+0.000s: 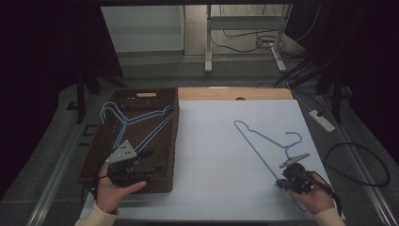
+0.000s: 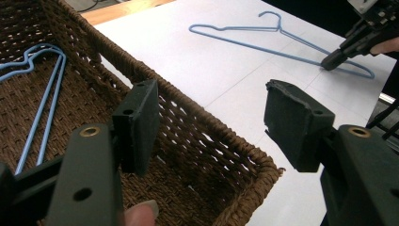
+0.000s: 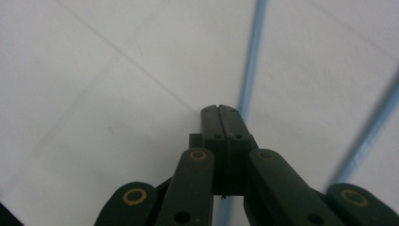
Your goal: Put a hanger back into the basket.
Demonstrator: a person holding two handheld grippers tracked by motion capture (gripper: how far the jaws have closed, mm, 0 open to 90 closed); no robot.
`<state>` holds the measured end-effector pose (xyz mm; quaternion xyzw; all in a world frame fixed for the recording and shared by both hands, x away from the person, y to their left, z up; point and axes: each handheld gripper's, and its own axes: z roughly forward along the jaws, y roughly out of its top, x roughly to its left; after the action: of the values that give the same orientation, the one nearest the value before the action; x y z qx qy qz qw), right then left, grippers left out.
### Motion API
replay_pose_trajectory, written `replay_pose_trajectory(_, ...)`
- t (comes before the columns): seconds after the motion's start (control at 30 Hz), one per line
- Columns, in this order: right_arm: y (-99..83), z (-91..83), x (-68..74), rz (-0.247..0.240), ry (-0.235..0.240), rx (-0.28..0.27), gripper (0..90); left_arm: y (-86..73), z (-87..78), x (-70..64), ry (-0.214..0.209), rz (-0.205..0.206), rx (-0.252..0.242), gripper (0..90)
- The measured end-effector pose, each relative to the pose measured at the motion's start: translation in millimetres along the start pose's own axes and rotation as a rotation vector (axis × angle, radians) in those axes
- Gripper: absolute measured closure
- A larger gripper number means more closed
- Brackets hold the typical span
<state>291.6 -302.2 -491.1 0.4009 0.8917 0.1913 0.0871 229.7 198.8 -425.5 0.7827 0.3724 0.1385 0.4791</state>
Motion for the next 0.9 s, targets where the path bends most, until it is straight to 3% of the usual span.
replay_pose_trajectory(0.1,20.8,3.7,7.4,0.015,0.010,-0.071,90.0,0.0,-0.2,0.4,0.001,-0.001,-0.001,37.3)
replay_pose_trajectory(0.2,52.9,13.6,12.7,0.027,0.000,-0.136,90.0,0.0,-0.9,0.2,0.000,0.000,-0.003,37.3)
replay_pose_trajectory(0.4,101.1,32.5,-2.4,0.136,-0.054,-0.216,90.0,-0.9,-1.6,2.3,0.001,-0.004,-0.003,37.3)
replay_pose_trajectory(0.47,111.6,38.2,-7.8,0.171,-0.047,-0.222,90.0,-1.2,-1.4,2.7,0.002,-0.004,-0.002,37.3)
replay_pose_trajectory(0.63,131.4,60.0,-22.7,0.216,-0.080,-0.203,90.0,-1.0,-1.8,2.3,0.002,-0.002,-0.002,37.3)
replay_pose_trajectory(0.8,137.0,74.8,-38.7,0.275,-0.087,-0.197,90.0,-1.3,-1.9,2.8,0.004,-0.002,-0.002,37.3)
replay_pose_trajectory(0.9,137.8,80.9,-43.9,0.281,-0.078,-0.190,90.0,-1.4,-2.1,2.9,0.005,-0.003,-0.002,37.3)
